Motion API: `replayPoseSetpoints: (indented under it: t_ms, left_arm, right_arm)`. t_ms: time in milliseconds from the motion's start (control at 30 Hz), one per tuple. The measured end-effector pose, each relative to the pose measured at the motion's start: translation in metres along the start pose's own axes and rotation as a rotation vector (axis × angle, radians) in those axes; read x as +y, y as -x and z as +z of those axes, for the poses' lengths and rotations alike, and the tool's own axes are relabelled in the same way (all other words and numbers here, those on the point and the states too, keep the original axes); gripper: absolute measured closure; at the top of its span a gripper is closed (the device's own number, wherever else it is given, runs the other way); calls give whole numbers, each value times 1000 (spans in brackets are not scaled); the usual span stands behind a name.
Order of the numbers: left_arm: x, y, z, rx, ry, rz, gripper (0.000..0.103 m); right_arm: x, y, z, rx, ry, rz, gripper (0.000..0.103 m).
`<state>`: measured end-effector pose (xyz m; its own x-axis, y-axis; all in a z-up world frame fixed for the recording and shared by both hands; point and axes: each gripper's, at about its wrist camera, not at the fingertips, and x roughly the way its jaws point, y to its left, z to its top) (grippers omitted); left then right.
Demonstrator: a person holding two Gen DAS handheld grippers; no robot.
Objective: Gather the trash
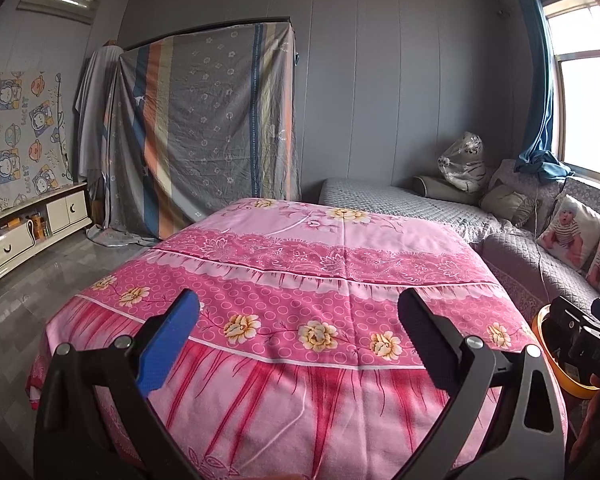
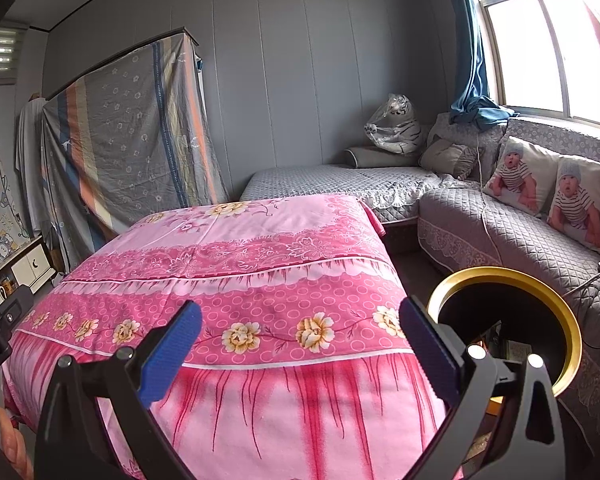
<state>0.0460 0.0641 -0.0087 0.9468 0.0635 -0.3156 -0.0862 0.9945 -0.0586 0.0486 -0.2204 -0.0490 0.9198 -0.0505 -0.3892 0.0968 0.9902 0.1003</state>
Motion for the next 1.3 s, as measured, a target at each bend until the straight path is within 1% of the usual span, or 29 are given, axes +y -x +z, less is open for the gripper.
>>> replayPoseSetpoints:
  t_ms: [200, 567, 967, 1300]
  left_arm:
    - [0, 0, 2, 3, 6, -13, 8]
    - [-7, 5, 7, -16, -7, -37, 8]
    - [-14, 6, 14, -34, -20, -61, 8]
    - [-21, 5, 14, -34, -31, -77, 8]
  right_arm:
    - [1, -1, 0, 0, -2, -1, 8]
    - [0, 1, 0, -16, -18, -3, 8]
    - [-2, 0, 1, -7, -25, -1, 8]
    - [-5, -1, 1, 2, -32, -3, 8]
